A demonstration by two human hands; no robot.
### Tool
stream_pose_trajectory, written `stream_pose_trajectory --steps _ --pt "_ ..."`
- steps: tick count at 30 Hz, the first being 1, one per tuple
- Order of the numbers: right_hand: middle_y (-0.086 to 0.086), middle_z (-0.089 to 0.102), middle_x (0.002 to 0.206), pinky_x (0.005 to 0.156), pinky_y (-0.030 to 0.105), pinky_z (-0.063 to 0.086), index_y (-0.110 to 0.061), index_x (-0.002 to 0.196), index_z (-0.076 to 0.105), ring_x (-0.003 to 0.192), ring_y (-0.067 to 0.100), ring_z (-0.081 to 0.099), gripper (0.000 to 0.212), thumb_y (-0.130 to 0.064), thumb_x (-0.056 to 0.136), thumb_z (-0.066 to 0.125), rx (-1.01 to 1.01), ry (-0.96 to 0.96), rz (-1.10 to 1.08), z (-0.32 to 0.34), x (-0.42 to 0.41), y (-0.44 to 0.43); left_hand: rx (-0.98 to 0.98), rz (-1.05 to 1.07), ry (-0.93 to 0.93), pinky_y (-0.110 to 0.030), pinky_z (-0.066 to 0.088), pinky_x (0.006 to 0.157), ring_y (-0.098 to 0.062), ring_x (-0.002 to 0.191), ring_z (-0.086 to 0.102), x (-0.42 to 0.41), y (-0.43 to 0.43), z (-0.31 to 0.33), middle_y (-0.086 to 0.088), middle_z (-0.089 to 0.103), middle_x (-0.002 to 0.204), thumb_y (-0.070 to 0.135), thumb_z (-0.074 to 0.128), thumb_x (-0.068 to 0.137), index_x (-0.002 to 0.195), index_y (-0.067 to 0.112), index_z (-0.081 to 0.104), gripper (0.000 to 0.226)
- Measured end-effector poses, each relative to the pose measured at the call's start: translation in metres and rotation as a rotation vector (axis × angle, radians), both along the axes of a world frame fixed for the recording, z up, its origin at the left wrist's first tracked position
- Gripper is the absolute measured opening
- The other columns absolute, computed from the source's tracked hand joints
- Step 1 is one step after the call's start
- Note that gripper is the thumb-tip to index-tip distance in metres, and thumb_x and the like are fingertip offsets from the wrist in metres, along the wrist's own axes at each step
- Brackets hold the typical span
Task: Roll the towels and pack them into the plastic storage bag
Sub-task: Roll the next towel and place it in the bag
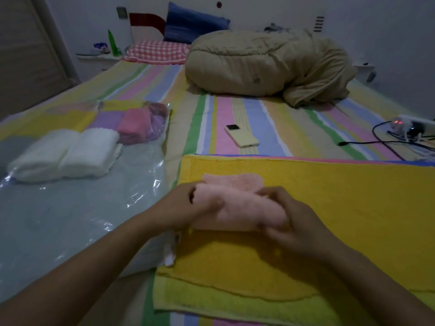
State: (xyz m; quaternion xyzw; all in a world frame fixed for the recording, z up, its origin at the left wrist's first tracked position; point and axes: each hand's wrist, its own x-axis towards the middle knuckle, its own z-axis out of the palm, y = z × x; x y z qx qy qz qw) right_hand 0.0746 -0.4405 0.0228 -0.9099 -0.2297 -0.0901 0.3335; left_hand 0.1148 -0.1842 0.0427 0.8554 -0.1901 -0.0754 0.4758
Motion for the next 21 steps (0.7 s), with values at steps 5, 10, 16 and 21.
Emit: stream_pose_trajectory --steps 5,10,16,21 --pt "-0.002 0.064 0.085 0.068 0.039 0.050 -0.024 0.102 0.050 0.080 0.023 0.063 0.042 -0.060 0.081 0.059 0.252 0.259 -0.432 -0.002 0.053 0.023 -0.078 0.376 0.281 -0.024 0.051 0.065 -0.009 0.082 0.063 0.029 -0.016 -0.011 0.007 0.066 0.095 0.059 0.057 0.084 0.105 0.023 0.064 0.042" --pt "0.007 0.059 0.115 0.084 0.048 0.052 -0.013 0.121 0.048 0.100 0.029 0.060 0.053 -0.053 0.087 0.056 0.197 0.543 -0.575 -0.005 0.078 0.030 0.186 0.461 0.286 -0.034 0.051 0.069 -0.019 0.079 0.057 0.048 -0.024 -0.016 -0.003 0.058 0.098 0.064 0.060 0.080 0.093 0.012 0.058 0.053" --pt "0.004 0.060 0.101 0.055 0.025 0.044 -0.010 0.118 0.054 0.081 0.017 0.059 0.036 -0.037 0.093 0.055 0.268 0.800 -0.504 0.011 0.056 0.032 0.506 0.250 0.394 -0.026 0.046 0.054 -0.016 0.075 0.056 0.051 -0.018 0.011 -0.005 0.055 0.101 0.064 0.061 0.079 0.122 0.005 0.051 0.074" --pt "0.006 0.060 0.089 0.057 0.027 0.036 -0.008 0.100 0.058 0.071 0.016 0.052 0.021 -0.026 0.094 0.050 0.240 0.839 -0.445 0.025 0.013 0.040 0.617 -0.050 0.199 -0.028 0.047 0.088 -0.016 0.110 0.054 0.047 -0.006 0.018 0.001 0.054 0.128 0.062 0.067 0.074 0.133 0.021 0.047 0.075"
